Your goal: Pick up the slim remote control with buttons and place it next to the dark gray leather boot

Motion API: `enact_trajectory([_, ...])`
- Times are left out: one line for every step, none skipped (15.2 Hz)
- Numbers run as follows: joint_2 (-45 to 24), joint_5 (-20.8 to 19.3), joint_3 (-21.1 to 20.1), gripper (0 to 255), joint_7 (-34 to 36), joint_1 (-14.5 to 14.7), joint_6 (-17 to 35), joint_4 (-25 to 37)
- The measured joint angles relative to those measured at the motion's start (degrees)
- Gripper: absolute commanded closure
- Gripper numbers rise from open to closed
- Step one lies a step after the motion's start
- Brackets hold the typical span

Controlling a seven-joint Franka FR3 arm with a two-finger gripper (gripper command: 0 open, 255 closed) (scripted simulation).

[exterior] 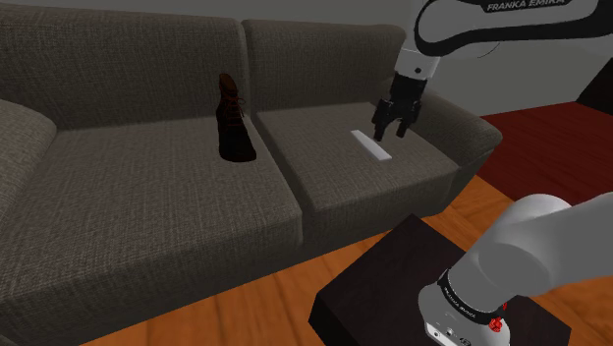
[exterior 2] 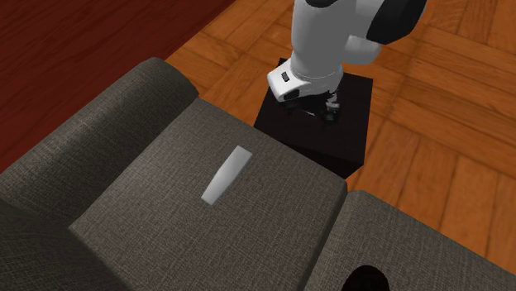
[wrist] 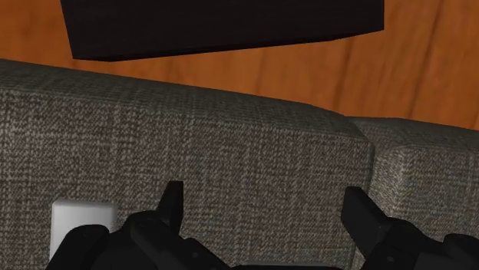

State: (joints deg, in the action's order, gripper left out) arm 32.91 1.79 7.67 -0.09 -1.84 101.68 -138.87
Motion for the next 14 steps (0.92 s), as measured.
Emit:
enact_trajectory([-1.49,-0.44,0.5,0,-0.49,-0.31,1.67,-0.01])
enact_trajectory([-3.42,-0.79,1.01,0,-0.95,-0.56,3.16,0.62])
enact_trajectory([-5.03,-1.07,1.39,0,-1.26,-0.77,4.6,0.97])
enact_trajectory([-6.83,-1.34,1.84,0,-1.65,-1.0,6.21,1.35])
enact_trajectory([-8.99,-1.69,2.57,0,-2.39,-1.35,7.89,2.02])
enact_trajectory([-10.58,-1.93,3.05,0,-2.82,-1.61,8.97,2.7])
enact_trajectory([-12.38,-2.14,3.58,0,-3.34,-1.87,10.37,3.3])
enact_trajectory([-14.4,-2.21,4.01,0,-3.72,-2.03,11.83,4.06])
enact_trajectory([-15.7,-2.39,4.42,0,-4.08,-2.29,13.07,4.31])
enact_trajectory([-17.83,-2.34,4.81,0,-4.42,-2.41,14.41,5.35])
enact_trajectory([-19.69,-2.37,5.3,0,-4.94,-2.66,15.47,6.32])
enact_trajectory([-21.56,-2.32,5.75,0,-5.4,-2.88,16.56,7.32])
enact_trajectory([-23.49,-2.24,6.28,0,-6.05,-3.18,17.62,8.39])
enact_trajectory([-25.23,-2.14,6.73,0,-6.57,-3.44,18.83,9.11])
